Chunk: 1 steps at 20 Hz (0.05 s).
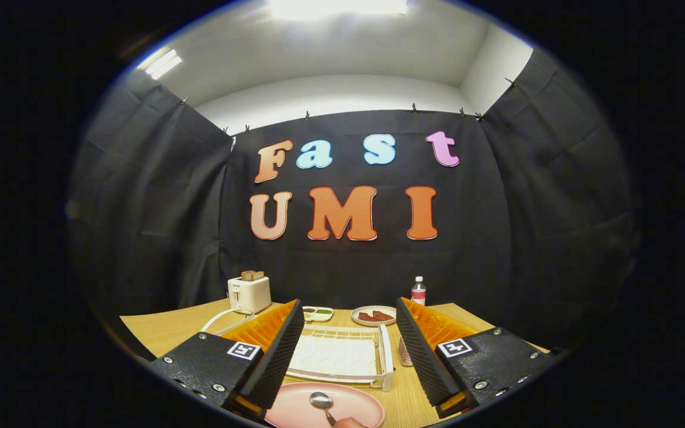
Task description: Take the plate from the dish rack, then take the spoon from the basket and place it into the plate.
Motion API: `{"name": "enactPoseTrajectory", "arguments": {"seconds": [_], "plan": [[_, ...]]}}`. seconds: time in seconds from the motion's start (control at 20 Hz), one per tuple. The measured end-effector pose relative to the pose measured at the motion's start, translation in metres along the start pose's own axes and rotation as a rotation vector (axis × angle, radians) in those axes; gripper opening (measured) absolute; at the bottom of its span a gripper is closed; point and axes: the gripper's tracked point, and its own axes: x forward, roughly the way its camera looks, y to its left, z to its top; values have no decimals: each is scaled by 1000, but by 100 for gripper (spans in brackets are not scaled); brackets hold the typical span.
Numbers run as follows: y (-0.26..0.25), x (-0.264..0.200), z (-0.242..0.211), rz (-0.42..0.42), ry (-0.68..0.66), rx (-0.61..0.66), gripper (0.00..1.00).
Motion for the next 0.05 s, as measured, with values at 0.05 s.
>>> {"name": "enactPoseTrajectory", "arguments": {"seconds": [0.05], "plan": [[0,0,0,-1,-3,-4,93]]}}
